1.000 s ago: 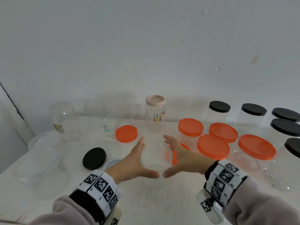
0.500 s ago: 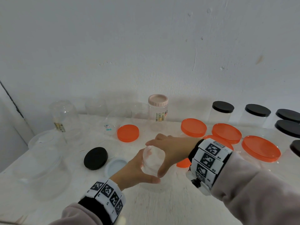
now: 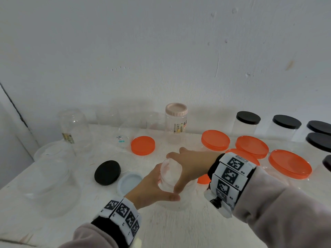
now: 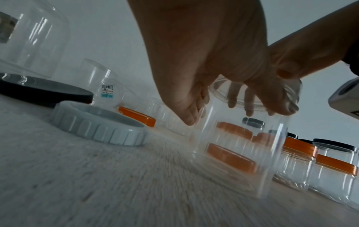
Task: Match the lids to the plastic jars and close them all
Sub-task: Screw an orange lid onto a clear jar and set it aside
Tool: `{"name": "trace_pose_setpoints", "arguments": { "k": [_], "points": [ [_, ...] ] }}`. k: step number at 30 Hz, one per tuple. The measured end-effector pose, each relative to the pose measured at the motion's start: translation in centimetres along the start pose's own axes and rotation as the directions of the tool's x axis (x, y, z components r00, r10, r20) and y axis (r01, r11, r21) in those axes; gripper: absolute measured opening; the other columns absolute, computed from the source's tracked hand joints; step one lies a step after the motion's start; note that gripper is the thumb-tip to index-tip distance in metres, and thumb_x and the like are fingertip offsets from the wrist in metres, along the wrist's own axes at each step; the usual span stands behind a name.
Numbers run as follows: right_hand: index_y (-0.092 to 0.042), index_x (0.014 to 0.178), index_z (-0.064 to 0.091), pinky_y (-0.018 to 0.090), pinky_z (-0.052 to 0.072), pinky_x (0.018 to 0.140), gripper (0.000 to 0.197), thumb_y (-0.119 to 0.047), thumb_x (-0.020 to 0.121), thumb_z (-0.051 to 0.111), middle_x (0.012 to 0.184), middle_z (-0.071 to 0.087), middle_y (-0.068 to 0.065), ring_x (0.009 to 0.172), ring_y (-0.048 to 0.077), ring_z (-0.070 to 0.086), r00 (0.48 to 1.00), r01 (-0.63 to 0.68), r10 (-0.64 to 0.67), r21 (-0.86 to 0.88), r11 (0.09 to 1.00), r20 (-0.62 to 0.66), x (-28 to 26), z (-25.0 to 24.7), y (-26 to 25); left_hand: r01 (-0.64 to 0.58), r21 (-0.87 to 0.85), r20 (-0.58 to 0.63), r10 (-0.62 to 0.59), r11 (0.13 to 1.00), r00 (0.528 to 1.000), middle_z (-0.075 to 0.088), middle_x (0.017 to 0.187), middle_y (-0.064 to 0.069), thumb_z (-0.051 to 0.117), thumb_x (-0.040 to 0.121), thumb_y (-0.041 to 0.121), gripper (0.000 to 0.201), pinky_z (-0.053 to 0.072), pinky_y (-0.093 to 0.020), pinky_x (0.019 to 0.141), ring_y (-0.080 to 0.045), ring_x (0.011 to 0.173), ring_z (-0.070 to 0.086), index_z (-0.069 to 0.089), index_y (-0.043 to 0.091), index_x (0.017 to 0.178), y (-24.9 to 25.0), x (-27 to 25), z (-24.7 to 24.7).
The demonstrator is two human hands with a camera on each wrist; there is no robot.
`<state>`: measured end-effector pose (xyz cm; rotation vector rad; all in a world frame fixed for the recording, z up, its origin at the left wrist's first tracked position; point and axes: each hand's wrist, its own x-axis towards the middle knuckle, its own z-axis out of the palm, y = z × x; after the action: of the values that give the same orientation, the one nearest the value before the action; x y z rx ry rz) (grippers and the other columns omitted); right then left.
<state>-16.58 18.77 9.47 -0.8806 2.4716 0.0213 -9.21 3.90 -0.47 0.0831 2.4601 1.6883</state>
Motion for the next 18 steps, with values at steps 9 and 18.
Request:
{"name": "trace_pose_setpoints", "arguments": {
  "k": [9, 18],
  "points": [
    [-0.051, 0.144, 0.019, 0.050, 0.042, 0.099, 0.107, -0.023, 0.066, 0.085, 0.138, 0.030, -0.010, 0.125, 0.019, 0.034, 0.984, 0.147, -0.134, -0.112, 0.983, 0.114, -0.4, -1.2, 0.3, -0.094, -0.040, 0.073, 0.097, 0.995, 0.993, 0.036, 0.134, 0.032, 0.086, 0.069, 0.019, 0.093, 0.041, -0.006, 0.090, 0.017, 0.122, 0.036, 0.026, 0.058, 0.128, 0.4, 0.0, -0.2],
    [-0.043, 0.141, 0.023, 0.034, 0.045, 0.079, 0.106, -0.072, 0.054, 0.076, 0.111, 0.035, -0.009, 0.099, 0.016, 0.044, 0.998, 0.055, -0.057, -0.108, 0.993, -0.016, 0.3, -0.3, 0.4, -0.061, -0.042, 0.054, 0.063, 0.997, 0.997, 0.038, 0.134, 0.031, 0.085, 0.063, 0.029, 0.089, 0.036, -0.014, 0.100, 0.011, 0.126, 0.035, 0.029, 0.053, 0.127, 0.2, -0.1, 0.0]
  ]
}}
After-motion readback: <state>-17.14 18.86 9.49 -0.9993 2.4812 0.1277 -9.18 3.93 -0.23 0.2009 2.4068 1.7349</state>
